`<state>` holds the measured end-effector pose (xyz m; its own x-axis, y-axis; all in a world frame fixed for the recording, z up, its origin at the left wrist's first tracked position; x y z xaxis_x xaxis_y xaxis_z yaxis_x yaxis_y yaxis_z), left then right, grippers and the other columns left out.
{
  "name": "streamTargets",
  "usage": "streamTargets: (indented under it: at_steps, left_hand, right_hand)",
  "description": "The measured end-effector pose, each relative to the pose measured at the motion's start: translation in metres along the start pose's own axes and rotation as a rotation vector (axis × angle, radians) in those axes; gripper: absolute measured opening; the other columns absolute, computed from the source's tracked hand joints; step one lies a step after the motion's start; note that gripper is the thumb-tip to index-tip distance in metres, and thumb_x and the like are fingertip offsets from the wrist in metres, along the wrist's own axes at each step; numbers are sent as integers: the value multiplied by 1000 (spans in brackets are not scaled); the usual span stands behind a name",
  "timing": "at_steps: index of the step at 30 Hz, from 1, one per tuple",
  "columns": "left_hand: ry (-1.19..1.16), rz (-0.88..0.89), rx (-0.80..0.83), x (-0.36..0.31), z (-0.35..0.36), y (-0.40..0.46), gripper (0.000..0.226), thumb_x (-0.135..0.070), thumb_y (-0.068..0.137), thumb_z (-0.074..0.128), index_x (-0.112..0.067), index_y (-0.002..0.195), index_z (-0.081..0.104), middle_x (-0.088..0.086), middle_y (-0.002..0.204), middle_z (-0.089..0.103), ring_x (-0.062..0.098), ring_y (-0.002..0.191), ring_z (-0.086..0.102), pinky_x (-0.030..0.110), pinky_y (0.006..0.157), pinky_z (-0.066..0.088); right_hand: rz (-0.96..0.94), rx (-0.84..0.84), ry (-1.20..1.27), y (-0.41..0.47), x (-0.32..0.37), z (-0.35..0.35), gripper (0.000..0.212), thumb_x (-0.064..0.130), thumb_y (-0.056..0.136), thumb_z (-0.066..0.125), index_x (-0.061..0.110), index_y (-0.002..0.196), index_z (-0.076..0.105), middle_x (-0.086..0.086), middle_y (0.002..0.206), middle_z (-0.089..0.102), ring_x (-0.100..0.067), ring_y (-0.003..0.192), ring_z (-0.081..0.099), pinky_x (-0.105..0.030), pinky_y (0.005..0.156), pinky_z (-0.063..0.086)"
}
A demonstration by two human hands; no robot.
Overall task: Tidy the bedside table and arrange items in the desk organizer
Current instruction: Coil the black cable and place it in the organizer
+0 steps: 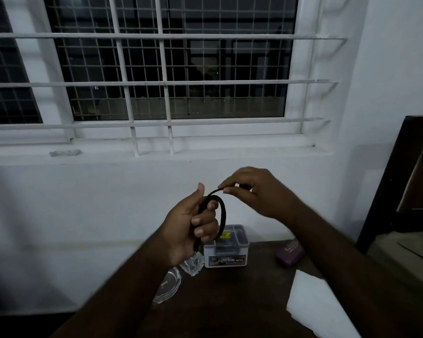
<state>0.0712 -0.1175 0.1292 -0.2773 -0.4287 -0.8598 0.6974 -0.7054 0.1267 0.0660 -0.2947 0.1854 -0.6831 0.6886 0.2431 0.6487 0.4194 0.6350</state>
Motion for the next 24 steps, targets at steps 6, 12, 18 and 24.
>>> streamTargets:
  at_steps: [6, 12, 18, 24]
  left_hand:
    - [-64, 54, -61, 2, -4, 11, 41, -44, 97, 44, -17, 68, 51, -9, 37, 30, 4, 30, 29, 20, 35, 30]
    - [19, 71, -162, 2, -14, 20, 40, -43, 99, 44, -15, 71, 47, -7, 42, 30, 7, 32, 30, 21, 37, 33]
    - [314, 145, -335, 4, -12, 21, 37, -46, 91, 59, -17, 68, 58, -4, 50, 31, 12, 42, 35, 25, 45, 37]
    - [520, 246, -527, 10, -11, 25, 36, -38, 90, 64, -3, 97, 64, -6, 51, 44, 13, 49, 42, 29, 52, 42]
  right_hand:
    - [365, 4, 598, -28, -1, 54, 22, 2, 92, 57, 8, 106, 74, -5, 95, 75, -7, 86, 69, -21, 80, 53]
    - [618, -38, 1165, -42, -1, 70, 30, 23, 86, 58, 8, 109, 70, -18, 102, 71, -31, 96, 68, -42, 86, 55]
    - [620, -110, 1104, -42, -3, 71, 17, 9, 89, 66, 9, 105, 72, -25, 103, 71, -35, 94, 72, -44, 90, 57]
    - [701, -139, 1177, -42, -5, 68, 25, 11, 88, 67, 22, 110, 68, 6, 83, 72, -12, 88, 70, -31, 75, 56]
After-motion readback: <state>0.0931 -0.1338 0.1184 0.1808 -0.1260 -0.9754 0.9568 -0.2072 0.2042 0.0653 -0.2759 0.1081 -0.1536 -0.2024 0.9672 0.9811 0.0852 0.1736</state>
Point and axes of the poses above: each hand's wrist, its own y-axis towards the middle knuckle, its own z-axis out of the palm, x = y × z, the point moved 2 cm from there along y, towards the middle knuckle
